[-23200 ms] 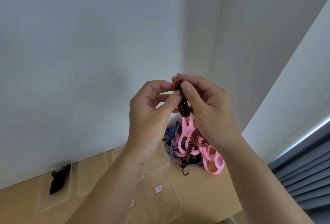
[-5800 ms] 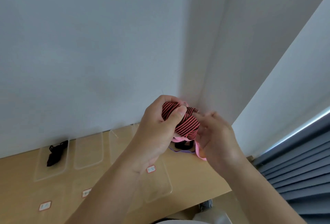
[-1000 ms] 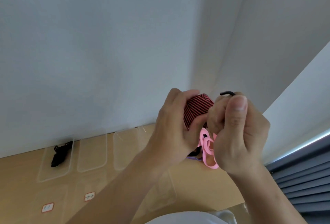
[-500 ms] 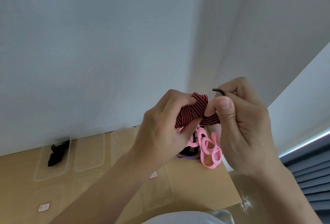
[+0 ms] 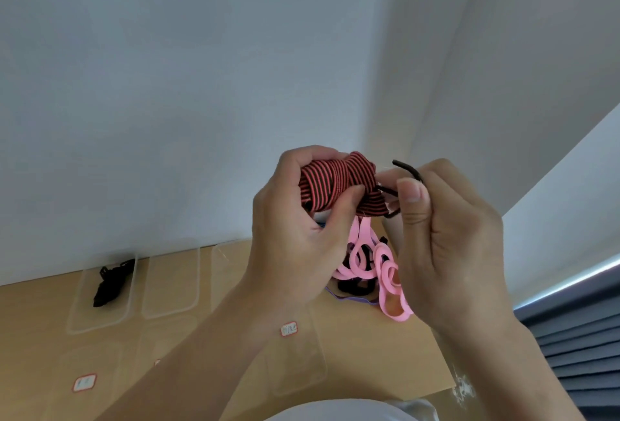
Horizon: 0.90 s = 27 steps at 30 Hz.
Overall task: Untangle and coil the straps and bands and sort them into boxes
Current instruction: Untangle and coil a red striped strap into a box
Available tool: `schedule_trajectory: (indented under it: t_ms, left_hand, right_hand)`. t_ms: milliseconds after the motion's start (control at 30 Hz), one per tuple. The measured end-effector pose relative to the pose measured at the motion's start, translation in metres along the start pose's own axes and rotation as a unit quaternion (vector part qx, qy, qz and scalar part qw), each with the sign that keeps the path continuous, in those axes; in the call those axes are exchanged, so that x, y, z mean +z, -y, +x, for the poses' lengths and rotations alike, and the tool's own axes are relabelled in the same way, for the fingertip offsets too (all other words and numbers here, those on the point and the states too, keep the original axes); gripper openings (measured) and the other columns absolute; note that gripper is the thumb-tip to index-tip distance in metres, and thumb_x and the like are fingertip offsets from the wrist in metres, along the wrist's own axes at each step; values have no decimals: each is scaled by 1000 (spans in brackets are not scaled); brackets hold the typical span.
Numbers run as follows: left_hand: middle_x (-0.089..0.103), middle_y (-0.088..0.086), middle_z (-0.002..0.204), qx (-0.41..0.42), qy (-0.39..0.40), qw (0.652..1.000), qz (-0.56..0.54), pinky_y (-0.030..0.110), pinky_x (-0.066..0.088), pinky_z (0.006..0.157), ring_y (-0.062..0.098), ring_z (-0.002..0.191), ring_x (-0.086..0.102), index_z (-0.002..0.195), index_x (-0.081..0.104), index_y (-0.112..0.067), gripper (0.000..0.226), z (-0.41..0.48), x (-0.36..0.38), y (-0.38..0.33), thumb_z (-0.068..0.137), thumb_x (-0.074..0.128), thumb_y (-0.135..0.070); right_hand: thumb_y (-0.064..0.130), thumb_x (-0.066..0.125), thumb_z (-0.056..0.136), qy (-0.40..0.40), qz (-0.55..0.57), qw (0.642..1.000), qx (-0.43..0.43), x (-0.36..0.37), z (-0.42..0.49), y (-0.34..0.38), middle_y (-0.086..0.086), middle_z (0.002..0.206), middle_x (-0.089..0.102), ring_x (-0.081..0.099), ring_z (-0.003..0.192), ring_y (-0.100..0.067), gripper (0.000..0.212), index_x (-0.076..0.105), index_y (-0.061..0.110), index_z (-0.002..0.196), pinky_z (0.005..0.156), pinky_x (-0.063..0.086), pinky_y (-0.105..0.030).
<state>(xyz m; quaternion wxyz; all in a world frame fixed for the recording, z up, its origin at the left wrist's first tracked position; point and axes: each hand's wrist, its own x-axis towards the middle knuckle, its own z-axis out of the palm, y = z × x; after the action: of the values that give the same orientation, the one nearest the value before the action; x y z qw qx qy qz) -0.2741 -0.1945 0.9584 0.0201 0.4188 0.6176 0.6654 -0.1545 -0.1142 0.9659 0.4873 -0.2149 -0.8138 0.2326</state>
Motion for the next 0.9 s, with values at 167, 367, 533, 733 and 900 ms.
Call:
schedule_trajectory:
  t_ms: [167,367,533,733,900]
  left_hand:
    - [61,2,115,149,76,977,131,37,53,85,24,105,62,119,54,-12,31,1,-3,18,91,64,-3]
    - [41,9,130,266,163,924,220,25,46,80,14,89,45,122,48,-13,41,-2,-15,30,89,62,9]
    - [37,10,125,299,213,889,274,32,47,73,16,83,42,124,49,-8,48,17,-29,19,84,61,15]
    - [46,7,115,313,173,885,298,12,32,76,12,83,38,102,69,-2,25,12,-29,10,81,72,11]
    - [49,7,114,324,161,888,284,9,34,81,18,86,50,100,72,-7,25,9,-34,2,82,75,8]
  right_hand:
    - [27,34,107,-1,-55,998,-29,1,-3,4,4,74,50,44,63,-16,48,70,4,86,57,34,-15]
    - [35,32,106,107,-86,991,-9,-5,11,-7,7,62,45,44,53,-19,48,50,10,69,47,35,-35]
    - [36,31,105,189,-157,969,-20,-12,23,-3,4,59,42,41,49,-22,45,37,18,64,43,32,-37]
    - [48,21,105,351,-89,932,31,-17,37,3,-1,57,49,44,54,-21,54,44,18,67,53,39,-39]
    - [56,49,98,395,156,892,156,-22,44,-8,10,50,43,36,49,-7,56,52,15,59,51,31,-19]
